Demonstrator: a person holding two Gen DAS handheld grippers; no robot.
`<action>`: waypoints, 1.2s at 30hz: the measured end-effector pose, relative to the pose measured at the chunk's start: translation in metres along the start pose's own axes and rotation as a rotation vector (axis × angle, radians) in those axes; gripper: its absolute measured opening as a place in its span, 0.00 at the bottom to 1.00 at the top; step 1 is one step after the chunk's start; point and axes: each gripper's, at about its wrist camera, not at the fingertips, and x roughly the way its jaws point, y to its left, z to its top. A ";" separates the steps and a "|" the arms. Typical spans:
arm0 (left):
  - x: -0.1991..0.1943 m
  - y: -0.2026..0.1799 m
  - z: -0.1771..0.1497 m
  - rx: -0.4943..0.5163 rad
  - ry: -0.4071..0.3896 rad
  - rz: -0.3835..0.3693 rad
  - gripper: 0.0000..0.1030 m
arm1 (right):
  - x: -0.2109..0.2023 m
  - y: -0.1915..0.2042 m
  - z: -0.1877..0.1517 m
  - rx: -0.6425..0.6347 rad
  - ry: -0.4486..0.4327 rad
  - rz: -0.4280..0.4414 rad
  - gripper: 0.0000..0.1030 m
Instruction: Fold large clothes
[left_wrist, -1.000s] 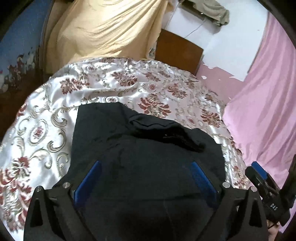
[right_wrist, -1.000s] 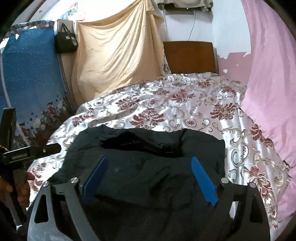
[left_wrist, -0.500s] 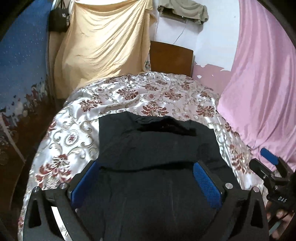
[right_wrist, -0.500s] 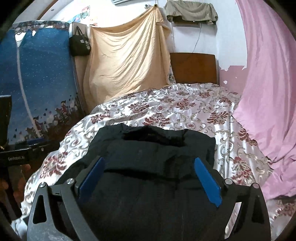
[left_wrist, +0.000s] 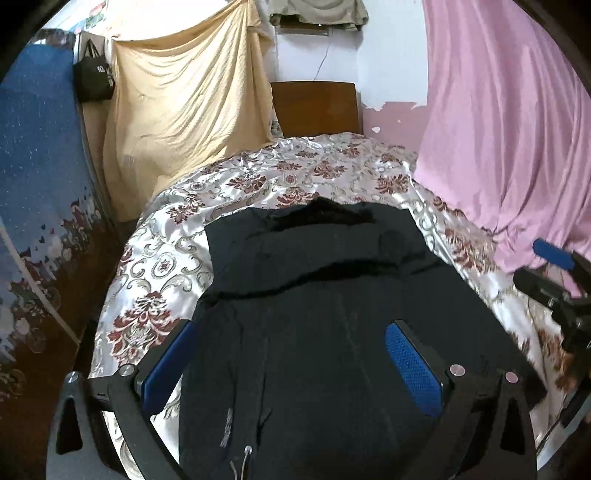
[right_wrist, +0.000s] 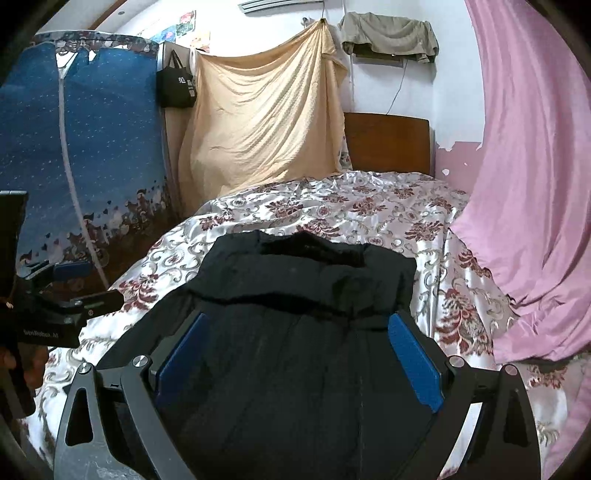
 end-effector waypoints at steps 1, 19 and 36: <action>-0.002 -0.001 -0.004 0.006 0.002 0.003 1.00 | -0.004 0.001 -0.004 -0.001 0.002 0.000 0.92; -0.025 -0.015 -0.070 0.082 0.034 -0.026 1.00 | -0.033 0.010 -0.070 0.010 0.082 0.008 0.92; -0.021 0.004 -0.131 0.141 0.130 -0.031 1.00 | -0.044 0.016 -0.126 -0.079 0.177 -0.005 0.92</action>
